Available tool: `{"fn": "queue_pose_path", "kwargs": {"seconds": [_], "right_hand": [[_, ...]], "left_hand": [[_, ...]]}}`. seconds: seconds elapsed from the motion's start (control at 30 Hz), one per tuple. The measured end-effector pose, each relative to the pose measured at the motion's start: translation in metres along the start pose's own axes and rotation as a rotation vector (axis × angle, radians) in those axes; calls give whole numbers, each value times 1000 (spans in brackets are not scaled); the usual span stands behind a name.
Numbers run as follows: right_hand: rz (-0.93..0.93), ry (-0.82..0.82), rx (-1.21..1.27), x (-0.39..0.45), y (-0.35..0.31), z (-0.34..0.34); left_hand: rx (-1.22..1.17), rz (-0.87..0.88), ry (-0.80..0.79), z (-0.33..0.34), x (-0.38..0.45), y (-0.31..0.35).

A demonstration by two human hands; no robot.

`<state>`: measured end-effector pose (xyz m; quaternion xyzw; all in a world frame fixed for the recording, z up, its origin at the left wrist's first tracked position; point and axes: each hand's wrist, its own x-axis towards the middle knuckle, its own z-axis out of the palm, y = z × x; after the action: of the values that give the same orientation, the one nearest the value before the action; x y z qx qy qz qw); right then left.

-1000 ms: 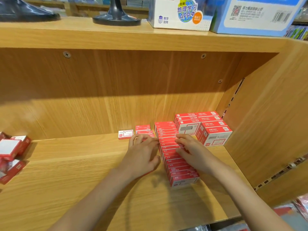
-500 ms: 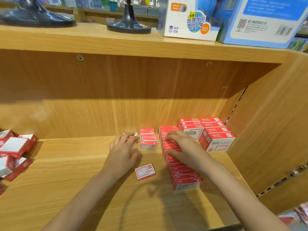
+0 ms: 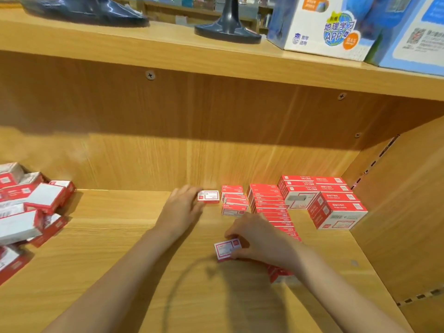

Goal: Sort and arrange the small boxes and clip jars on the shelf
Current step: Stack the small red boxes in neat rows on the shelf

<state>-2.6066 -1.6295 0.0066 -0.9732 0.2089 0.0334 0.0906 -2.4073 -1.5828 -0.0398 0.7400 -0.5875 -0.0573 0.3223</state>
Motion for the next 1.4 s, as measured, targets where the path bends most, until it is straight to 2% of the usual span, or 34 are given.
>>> {"fn": "queue_pose_path", "kwargs": {"seconds": [0.2, 0.3, 0.43, 0.53, 0.63, 0.77, 0.97, 1.13, 1.23, 1.4], "right_hand": [[76, 142, -67, 1, 9, 1], [117, 264, -49, 7, 15, 4], [211, 350, -30, 14, 23, -4], [250, 365, -60, 17, 24, -2], [365, 372, -88, 21, 24, 0], [407, 298, -149, 25, 22, -6], [356, 373, 132, 6, 24, -11], [437, 503, 289, -24, 39, -22], [474, 461, 315, -36, 46, -19], [428, 419, 337, -40, 47, -18]], "left_hand": [[39, -49, -16, 8, 9, 6], [-27, -46, -16, 2, 4, 7], [-168, -10, -69, -9, -14, 8], [-209, -5, -74, -14, -29, 7], [-267, -6, -54, -15, -39, 4], [-336, 34, -79, -12, -47, 2], [-392, 80, -72, 2, -45, 18], [-430, 56, -46, 16, -35, 34], [-456, 0, -14, 20, -28, 42], [-439, -44, 20, 25, -19, 52]]}}
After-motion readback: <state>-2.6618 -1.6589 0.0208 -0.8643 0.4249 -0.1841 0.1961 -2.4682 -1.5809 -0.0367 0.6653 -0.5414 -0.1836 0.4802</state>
